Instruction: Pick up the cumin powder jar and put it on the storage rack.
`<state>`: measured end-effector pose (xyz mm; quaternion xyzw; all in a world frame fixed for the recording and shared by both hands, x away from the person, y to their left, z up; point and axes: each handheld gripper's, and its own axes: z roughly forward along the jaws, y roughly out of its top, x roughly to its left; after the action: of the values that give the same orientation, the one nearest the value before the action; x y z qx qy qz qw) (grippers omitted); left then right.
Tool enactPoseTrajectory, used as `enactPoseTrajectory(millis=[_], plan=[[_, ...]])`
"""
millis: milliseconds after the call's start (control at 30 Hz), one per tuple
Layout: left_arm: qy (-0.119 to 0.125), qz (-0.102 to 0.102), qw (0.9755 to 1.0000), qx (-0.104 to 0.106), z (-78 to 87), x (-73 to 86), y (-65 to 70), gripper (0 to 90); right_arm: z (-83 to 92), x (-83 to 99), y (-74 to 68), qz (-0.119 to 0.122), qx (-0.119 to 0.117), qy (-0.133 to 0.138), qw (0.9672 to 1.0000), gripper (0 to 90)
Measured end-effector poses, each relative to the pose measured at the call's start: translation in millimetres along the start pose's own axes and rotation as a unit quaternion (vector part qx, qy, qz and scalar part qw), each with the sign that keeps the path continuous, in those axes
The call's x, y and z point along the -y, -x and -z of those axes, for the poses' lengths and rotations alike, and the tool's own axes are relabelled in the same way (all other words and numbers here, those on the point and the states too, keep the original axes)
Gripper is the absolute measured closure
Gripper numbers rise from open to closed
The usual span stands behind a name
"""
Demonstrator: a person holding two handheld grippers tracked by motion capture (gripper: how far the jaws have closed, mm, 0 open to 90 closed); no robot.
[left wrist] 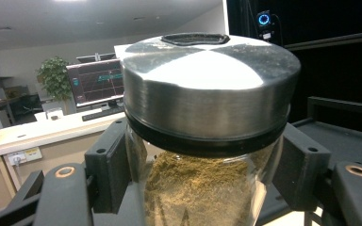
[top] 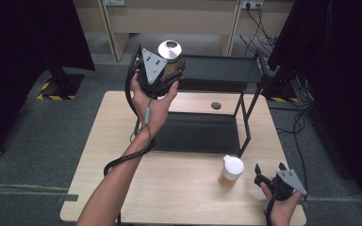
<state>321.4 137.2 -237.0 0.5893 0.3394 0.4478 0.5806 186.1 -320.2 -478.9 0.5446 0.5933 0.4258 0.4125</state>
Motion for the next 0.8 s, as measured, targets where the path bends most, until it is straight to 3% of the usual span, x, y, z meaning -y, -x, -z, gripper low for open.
enactPoseTrajectory(millis=[367, 533, 800], plan=[[-0.01, -0.007, 0.9998, -0.015, -25.4, -10.4, 1.2, 30.4, -0.1, -0.2, -1.0, 0.008, -0.001, 0.0, 1.0, 9.7], [-0.018, -0.019, 0.9995, -0.019, -35.3, -15.7, 2.1, 30.4, -0.1, -0.1, -1.2, 0.01, -0.001, 0.0, 0.9999, 9.7], [-0.032, -0.017, 0.9989, -0.03, -48.4, -17.1, 0.2, 30.4, -0.2, -0.2, -1.8, 0.014, -0.002, 0.0, 0.9999, 9.8]])
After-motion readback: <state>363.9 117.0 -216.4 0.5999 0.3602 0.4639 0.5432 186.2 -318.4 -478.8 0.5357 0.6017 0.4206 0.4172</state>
